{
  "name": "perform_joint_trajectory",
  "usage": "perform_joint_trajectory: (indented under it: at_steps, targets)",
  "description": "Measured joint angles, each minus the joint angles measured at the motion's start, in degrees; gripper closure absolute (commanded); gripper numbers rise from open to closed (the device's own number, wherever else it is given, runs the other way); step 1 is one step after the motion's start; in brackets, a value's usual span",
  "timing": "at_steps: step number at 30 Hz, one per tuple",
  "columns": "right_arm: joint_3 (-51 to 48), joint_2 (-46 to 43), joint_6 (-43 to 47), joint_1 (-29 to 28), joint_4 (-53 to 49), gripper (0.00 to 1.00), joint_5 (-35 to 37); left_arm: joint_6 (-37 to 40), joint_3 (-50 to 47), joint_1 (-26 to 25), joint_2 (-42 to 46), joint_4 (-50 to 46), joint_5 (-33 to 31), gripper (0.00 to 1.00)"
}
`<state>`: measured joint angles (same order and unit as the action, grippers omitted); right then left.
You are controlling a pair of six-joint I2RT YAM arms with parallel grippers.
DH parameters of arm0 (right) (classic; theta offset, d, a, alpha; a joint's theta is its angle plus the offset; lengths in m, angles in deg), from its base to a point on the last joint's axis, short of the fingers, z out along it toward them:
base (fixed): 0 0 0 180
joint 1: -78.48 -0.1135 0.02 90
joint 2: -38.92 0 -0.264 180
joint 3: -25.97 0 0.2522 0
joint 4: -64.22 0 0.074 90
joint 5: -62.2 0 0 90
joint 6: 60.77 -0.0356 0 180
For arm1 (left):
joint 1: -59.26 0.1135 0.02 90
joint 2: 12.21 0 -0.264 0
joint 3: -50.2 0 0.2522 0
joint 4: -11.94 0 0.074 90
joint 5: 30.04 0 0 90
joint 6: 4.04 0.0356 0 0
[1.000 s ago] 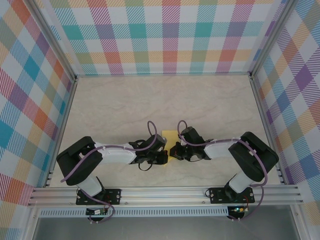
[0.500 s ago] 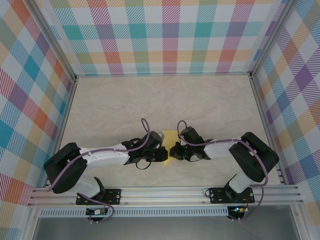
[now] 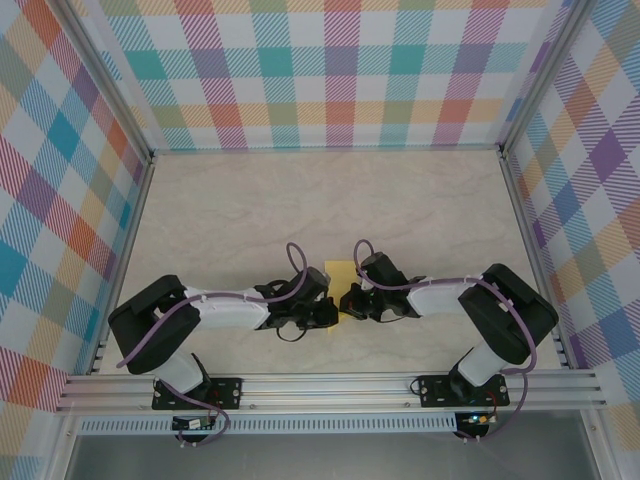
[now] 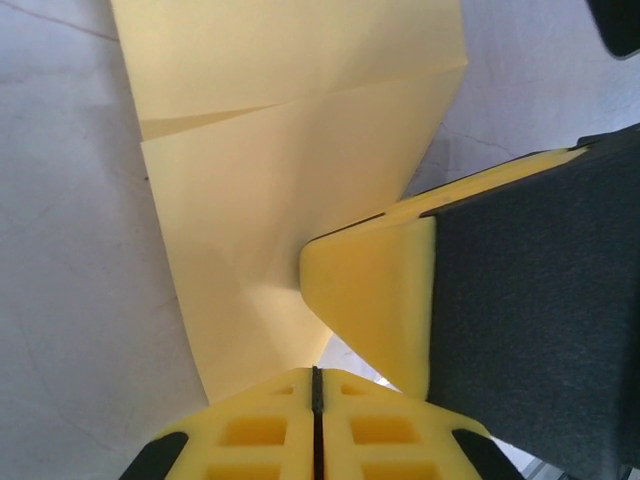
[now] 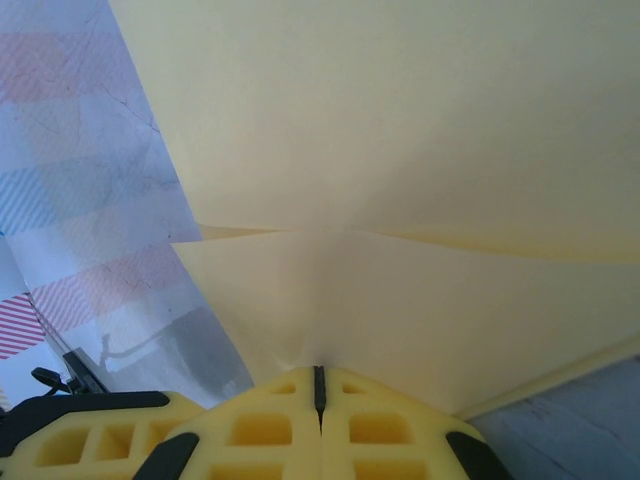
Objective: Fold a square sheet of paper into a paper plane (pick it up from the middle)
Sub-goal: Third fold the triangle at the center of the table.
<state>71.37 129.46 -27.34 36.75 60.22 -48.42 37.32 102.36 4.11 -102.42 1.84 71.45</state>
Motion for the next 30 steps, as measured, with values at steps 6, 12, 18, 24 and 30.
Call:
perform_joint_trajectory:
  at_steps: [6, 12, 18, 24, 30]
  targets:
    - [0.44, 0.00, -0.02, 0.00, -0.83, 0.95, 0.07, 0.07, -1.44, 0.00, 1.36, -0.02, 0.26, 0.89]
    - [1.57, 0.00, 0.02, 0.00, -2.99, 0.95, 0.55, 0.39, -1.29, 0.00, 3.63, 0.94, 1.16, 0.89]
    - [1.92, 0.07, 0.00, 0.00, -3.82, 0.95, 0.70, -0.07, -1.33, 0.00, 1.77, 4.76, 3.41, 0.89]
    - [1.92, 0.07, 0.00, 0.00, -3.87, 0.95, 0.68, -0.28, -1.57, 0.00, -1.40, 5.68, 3.89, 0.89]
    - [1.92, 0.17, 0.00, 0.00, -3.82, 0.95, 0.63, -0.74, -2.49, 0.00, -1.99, 5.75, 3.89, 0.91]
